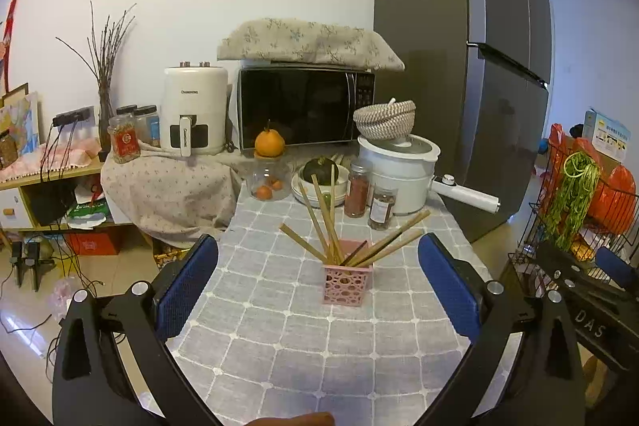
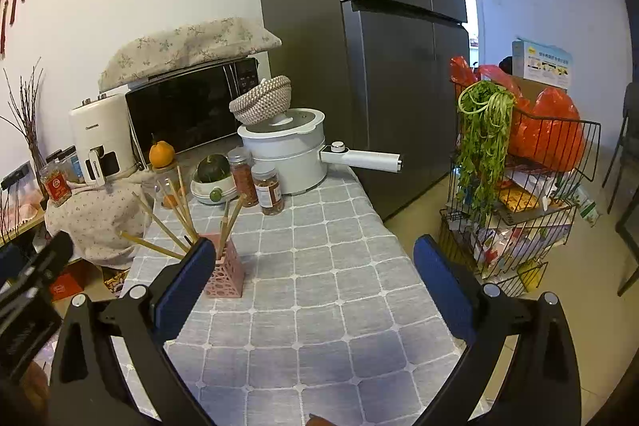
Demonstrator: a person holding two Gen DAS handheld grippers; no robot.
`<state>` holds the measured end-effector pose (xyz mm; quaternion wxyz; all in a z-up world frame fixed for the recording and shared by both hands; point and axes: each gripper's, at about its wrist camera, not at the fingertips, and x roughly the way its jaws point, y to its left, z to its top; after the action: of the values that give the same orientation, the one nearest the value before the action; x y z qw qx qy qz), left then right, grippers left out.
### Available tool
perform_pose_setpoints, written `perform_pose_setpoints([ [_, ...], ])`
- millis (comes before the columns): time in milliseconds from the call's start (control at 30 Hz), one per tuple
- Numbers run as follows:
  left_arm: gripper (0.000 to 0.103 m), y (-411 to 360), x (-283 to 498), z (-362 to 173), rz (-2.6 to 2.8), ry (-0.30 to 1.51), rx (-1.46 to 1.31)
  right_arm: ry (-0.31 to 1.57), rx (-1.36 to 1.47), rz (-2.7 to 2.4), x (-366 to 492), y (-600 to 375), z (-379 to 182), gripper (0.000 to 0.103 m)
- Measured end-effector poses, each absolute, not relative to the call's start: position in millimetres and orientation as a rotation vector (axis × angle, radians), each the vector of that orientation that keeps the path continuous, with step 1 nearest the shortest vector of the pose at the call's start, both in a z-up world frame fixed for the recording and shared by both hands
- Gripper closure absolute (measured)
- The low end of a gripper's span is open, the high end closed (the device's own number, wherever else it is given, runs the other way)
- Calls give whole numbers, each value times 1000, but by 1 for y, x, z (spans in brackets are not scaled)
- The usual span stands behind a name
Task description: Organize utensils
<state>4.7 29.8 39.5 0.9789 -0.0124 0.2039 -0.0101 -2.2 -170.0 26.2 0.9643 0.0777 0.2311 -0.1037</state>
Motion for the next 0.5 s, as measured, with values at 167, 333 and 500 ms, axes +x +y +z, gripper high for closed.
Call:
perform_pose_setpoints([
  [167,7,29,5,39,-19,408,-27,475,154,-207,-1,-170,25,6],
  [333,7,26,4,38,-23,415,-26,478,150,-204,-1,-171,23,6],
  [500,7,26,5,37,-23,416,-28,482,145,-199,0,-171,22,6],
])
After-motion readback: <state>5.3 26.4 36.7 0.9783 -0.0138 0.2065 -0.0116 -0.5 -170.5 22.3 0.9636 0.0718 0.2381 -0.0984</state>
